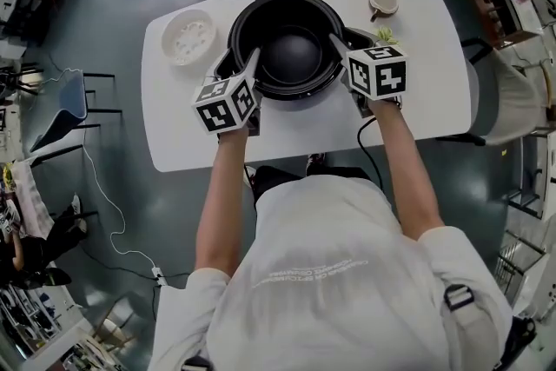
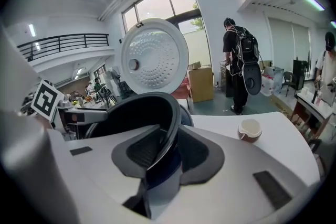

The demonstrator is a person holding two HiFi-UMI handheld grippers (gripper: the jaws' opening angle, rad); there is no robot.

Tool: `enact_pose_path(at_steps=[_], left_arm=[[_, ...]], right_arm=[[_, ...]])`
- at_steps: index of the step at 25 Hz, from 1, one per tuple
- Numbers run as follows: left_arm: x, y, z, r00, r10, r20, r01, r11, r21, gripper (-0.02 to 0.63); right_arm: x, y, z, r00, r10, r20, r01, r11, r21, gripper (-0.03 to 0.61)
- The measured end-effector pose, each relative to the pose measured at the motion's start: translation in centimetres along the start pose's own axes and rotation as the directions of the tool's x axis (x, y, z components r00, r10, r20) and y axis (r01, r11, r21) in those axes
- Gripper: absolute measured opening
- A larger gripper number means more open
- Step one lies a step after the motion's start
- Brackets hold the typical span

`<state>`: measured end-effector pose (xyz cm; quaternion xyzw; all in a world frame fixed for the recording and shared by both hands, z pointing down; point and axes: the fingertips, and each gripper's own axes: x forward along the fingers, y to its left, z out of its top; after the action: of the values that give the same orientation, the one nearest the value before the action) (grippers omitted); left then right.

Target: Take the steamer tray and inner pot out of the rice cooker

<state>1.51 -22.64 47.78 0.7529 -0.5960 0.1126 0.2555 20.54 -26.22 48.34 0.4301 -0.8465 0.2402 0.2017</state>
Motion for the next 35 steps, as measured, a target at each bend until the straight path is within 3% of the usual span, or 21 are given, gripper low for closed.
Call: enact_pose_path(at_steps=[5,12,19,27,35], left_arm=[[-0.6,-0.2,2.2,0.998,-0.012,0.063,0.014,1.0,-0.021,0.207],[-2.6,0.3,4.7,0.991,0.006,0.135,0.0,0.999,-0.047,0.091],[-5.4,0.8,6.0,0.984,0.001,0.18,0.01,0.998,-0.062,0.091],[-9.7,1.7,9.2,0.959,0.005,0.285,0.017,0.997,-0.076,0.091],[-14.1,4.3,10.2,0.938,0.072,0.339,-0.038,0.994,-0.104,0.091]], right_arm=[[-0.9,0.0,1.6,1.0,0.004,0.02,-0.003,1.0,-0.031,0.11],[-2.6,0.7,3.8,0.995,-0.006,0.095,0.01,0.999,-0.034,0.121],[-4.4,3.0,6.6,0.986,0.0,0.168,0.012,0.998,-0.069,0.112],[-6.6,6.8,10.4,0.965,0.068,0.252,-0.038,0.992,-0.122,0.112],[-5.8,11.3,12.0,0.953,0.159,0.258,-0.116,0.978,-0.176,0.112]])
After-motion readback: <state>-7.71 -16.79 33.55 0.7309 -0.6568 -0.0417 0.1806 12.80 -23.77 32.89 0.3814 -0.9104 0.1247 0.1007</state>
